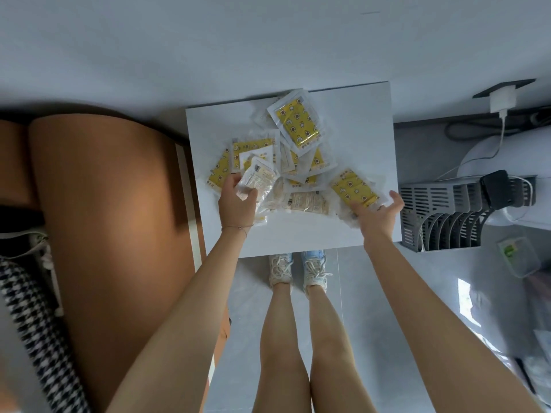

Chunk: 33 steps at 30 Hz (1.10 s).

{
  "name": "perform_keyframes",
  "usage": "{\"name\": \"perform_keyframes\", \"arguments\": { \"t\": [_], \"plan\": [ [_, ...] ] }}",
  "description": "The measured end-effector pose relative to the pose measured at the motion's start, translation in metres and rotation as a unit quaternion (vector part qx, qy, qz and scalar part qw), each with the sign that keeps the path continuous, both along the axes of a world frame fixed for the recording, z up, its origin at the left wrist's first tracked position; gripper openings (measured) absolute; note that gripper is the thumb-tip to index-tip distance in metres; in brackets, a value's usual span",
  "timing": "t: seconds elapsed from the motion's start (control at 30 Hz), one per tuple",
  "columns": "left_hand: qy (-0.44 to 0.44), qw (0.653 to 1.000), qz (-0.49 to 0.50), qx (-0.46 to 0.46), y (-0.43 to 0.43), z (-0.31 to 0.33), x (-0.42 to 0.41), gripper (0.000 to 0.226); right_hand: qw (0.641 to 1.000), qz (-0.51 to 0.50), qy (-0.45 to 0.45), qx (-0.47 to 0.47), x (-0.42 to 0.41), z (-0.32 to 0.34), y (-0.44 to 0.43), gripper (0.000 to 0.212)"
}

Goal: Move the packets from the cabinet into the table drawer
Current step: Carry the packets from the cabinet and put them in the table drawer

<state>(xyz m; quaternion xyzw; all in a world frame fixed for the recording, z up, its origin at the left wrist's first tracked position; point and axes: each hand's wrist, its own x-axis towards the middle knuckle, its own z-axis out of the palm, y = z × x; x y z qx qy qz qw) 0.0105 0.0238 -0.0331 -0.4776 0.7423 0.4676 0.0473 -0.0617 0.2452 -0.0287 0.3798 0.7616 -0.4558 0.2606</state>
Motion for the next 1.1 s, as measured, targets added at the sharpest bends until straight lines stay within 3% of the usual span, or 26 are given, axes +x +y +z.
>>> {"name": "perform_keyframes", "arguments": {
  "t": [0.1, 0.2, 0.33, 0.63, 1.1],
  "plan": [
    [0.008, 0.998, 0.051, 0.034, 0.003, 0.018, 0.012, 0.031, 0.999, 0.047, -0.005, 0.009, -0.005, 0.023, 0.008, 0.043],
    [0.042, 0.992, 0.093, 0.070, 0.010, 0.048, 0.026, 0.016, 0.999, 0.038, 0.032, -0.003, -0.006, 0.056, 0.016, 0.032],
    [0.085, 0.980, 0.122, 0.130, 0.021, 0.093, 0.054, 0.019, 0.994, 0.054, 0.060, -0.075, 0.000, 0.107, 0.018, 0.034],
    [0.107, 0.945, 0.228, 0.208, 0.042, 0.150, 0.138, 0.031, 0.953, 0.210, 0.063, -0.209, 0.043, 0.188, -0.013, 0.039],
    [0.207, 0.858, 0.423, 0.204, 0.062, 0.219, 0.285, 0.033, 0.837, 0.466, 0.021, -0.286, 0.124, 0.250, -0.067, 0.046]
  ]
}}
